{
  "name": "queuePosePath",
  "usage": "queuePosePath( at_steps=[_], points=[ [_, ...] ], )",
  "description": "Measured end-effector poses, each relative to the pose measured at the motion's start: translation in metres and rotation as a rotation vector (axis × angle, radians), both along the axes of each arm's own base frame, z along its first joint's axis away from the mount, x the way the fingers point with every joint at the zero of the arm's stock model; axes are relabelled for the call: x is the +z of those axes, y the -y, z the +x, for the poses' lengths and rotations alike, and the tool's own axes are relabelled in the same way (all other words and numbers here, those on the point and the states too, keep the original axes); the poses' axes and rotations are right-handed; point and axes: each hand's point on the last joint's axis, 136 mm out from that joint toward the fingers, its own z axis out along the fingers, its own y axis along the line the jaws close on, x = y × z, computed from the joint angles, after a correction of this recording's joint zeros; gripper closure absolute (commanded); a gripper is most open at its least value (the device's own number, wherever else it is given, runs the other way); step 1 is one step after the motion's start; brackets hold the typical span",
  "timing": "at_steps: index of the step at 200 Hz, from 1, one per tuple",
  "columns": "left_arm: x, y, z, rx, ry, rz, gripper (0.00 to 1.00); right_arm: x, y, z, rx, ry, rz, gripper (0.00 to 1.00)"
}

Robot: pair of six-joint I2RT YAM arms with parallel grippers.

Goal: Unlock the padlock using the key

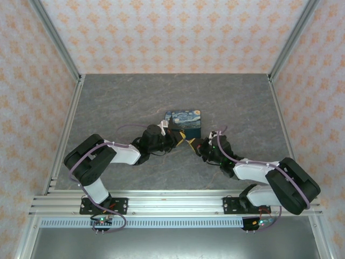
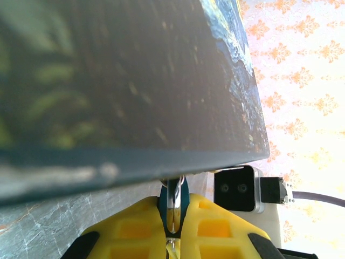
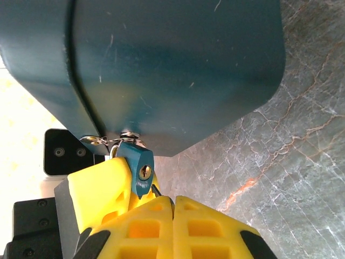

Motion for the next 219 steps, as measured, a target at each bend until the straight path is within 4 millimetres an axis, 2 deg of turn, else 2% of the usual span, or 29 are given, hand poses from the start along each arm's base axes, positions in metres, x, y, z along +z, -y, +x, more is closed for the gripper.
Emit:
queuePosePath(
  at_steps=[101, 175, 219],
  points=[
    [0.0, 0.0, 0.0, 0.0, -0.004, -0.004, 1.0, -0.003, 0.001, 0.003, -0.012, -0.01, -0.021, 1.0],
    [0.0, 0.0, 0.0, 0.0, -0.004, -0.004, 1.0, -0.01, 0.005, -0.002, -0.005, -0.037, -0.068, 1.0],
    [0.0, 0.0, 0.0, 0.0, -0.004, -0.004, 1.0, 0.001, 0.001, 0.004, 0.0, -0.02, -0.072, 1.0]
  ],
)
